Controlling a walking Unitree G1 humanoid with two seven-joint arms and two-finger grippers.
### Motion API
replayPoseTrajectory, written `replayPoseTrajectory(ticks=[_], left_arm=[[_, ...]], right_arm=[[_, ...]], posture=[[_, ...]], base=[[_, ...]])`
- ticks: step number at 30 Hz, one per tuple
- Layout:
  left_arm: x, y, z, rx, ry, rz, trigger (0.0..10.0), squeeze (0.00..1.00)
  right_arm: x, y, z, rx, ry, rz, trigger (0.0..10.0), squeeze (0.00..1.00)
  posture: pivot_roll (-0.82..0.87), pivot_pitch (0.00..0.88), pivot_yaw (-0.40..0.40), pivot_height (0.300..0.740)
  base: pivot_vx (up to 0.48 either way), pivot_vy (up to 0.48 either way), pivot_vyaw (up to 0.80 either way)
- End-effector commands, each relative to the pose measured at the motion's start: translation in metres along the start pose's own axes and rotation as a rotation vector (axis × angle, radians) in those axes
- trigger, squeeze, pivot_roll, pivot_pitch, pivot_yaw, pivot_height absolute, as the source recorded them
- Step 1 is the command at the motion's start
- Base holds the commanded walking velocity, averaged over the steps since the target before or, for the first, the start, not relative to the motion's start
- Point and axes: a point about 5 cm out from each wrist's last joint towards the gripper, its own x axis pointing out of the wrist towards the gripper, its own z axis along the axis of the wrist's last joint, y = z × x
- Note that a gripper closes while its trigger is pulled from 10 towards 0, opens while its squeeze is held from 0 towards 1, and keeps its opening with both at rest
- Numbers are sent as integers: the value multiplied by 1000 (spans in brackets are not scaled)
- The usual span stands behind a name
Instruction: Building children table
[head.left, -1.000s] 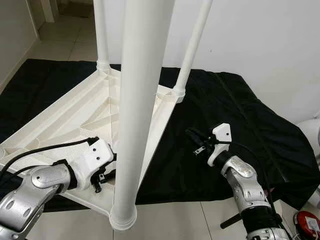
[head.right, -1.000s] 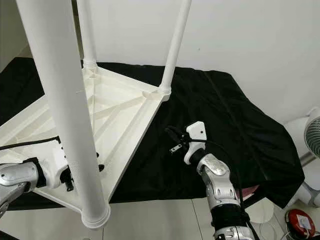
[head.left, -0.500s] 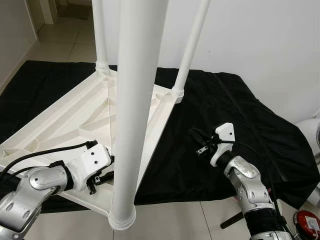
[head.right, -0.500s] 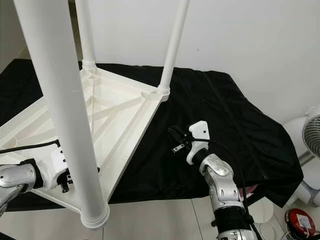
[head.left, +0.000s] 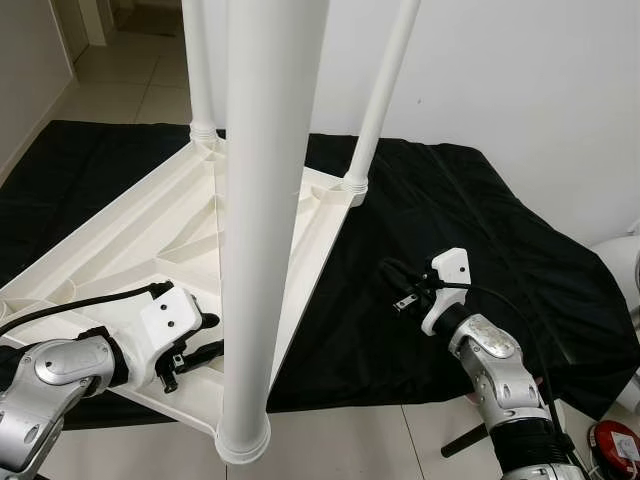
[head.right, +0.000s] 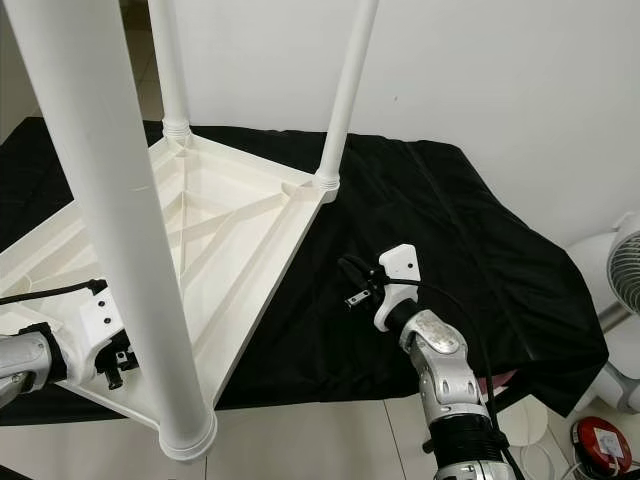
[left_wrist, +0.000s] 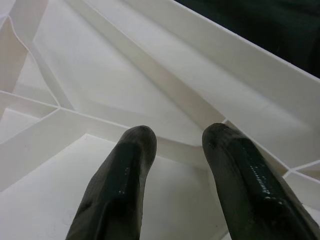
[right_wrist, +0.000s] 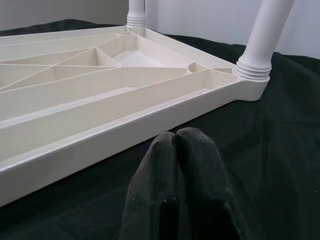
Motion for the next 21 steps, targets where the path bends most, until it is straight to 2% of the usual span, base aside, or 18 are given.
replayPoseTrajectory(ticks=[1,11,16,19,21], left_arm=[[1,-6,-5,25,39,-32,10000,0],[6,-10,-5,74,65,-42,10000,0],[19,-13,1,85,40,-8,10000,0],[22,-13,1,86,37,7,10000,0],[31,-12,4,87,14,56,10000,0]], right_arm=[[0,-4,1,-4,4,-4,10000,0],[-1,-9,5,-17,-3,-20,10000,0],[1,-9,7,-16,-12,-28,10000,0],[1,-9,7,-16,-13,-28,10000,0],[3,-10,9,-14,-18,-30,10000,0]], posture=[[58,0,-105,740],[53,0,-102,740],[49,0,-101,740],[49,0,-102,740],[49,0,-104,740]], base=[[0,0,0],[0,0,0],[0,0,0],[0,0,0],[0,0,0]])
